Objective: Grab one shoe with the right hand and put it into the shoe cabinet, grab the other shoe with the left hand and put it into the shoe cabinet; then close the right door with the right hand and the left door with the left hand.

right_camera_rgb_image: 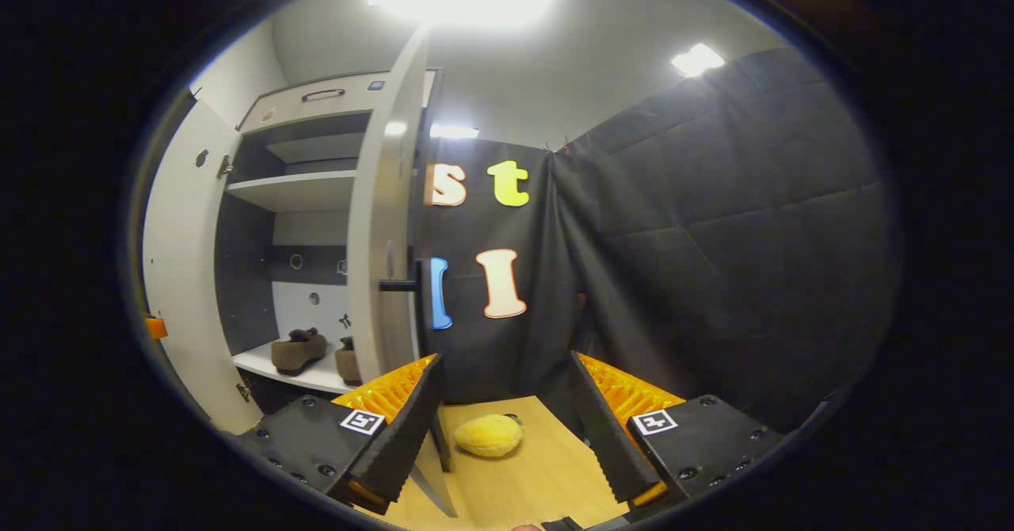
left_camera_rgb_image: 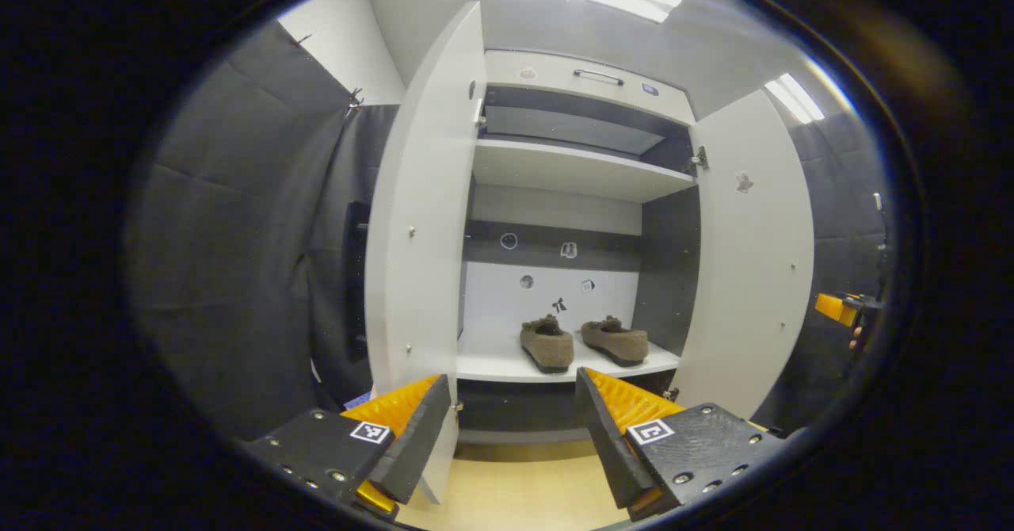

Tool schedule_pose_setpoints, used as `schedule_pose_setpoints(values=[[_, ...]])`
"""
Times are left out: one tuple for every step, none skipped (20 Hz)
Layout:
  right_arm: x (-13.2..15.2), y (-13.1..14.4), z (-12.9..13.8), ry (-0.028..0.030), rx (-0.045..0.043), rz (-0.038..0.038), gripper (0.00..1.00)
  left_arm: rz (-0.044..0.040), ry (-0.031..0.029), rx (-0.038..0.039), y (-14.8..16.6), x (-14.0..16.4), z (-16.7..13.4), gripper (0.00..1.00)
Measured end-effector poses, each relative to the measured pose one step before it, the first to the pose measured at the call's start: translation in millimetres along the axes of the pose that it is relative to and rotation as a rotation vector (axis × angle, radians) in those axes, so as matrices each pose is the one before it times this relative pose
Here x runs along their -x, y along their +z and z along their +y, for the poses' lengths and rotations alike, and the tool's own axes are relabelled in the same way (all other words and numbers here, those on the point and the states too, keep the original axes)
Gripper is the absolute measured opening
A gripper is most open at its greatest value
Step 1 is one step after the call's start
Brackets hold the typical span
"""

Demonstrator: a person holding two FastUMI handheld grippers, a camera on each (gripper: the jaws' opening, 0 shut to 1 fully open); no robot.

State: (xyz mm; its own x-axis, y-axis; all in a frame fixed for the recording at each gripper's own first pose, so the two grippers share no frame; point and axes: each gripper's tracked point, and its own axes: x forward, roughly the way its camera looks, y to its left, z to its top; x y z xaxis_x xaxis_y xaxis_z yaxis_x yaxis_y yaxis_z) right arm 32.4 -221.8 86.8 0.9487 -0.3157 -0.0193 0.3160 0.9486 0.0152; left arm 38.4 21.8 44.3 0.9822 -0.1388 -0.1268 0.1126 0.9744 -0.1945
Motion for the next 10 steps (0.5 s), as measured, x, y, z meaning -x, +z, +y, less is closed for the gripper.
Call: schedule_pose_setpoints(values=[[-8.67,-1.78,-6.29,-0.03074,-0.01168,0.01184,0.97,-0.00315,0.00538,0.00214,1.31,5.25,6.45,0.94],[-4.43,-3.30,-3.37,-0.02108,-0.00973,0.01284,0.98,-0.00651,-0.00581,0.00611,3.50,4.03,3.59,0.92],[-5.05,-3.74,2.15,-0.01374,-0.00749,0.01651,0.98,-0.00915,-0.00336,0.00547,3.18,4.30,4.85,0.92],[-5.40,-2.95,5.11,-0.00554,-0.00135,0.01535,0.98,-0.00823,0.01058,-0.00303,3.11,4.15,8.54,0.95],[-4.15,-3.68,6.97,-0.00247,0.00836,0.01339,0.98,-0.00769,0.01737,-0.01069,3.83,3.20,9.68,0.94],[-4.64,-2.82,6.39,0.00168,0.00996,0.00828,0.98,-0.00455,0.02145,-0.01320,3.43,3.35,11.21,0.92],[-2.71,0.87,3.67,-0.01102,0.01219,-0.00037,0.98,-0.00628,0.01889,-0.01339,2.95,3.65,11.12,0.93],[0.82,0.48,0.94,-0.00963,0.02289,-0.00633,0.97,-0.00915,0.01892,-0.01044,3.30,3.20,11.05,0.94],[-0.07,3.20,-0.50,-0.01108,0.01740,-0.02071,0.96,-0.00975,0.02011,-0.00701,4.05,2.46,11.38,0.94],[3.16,-0.13,3.52,-0.00156,0.01453,-0.00023,0.92,-0.00594,0.01951,-0.00137,2.10,1.22,8.81,0.94]])
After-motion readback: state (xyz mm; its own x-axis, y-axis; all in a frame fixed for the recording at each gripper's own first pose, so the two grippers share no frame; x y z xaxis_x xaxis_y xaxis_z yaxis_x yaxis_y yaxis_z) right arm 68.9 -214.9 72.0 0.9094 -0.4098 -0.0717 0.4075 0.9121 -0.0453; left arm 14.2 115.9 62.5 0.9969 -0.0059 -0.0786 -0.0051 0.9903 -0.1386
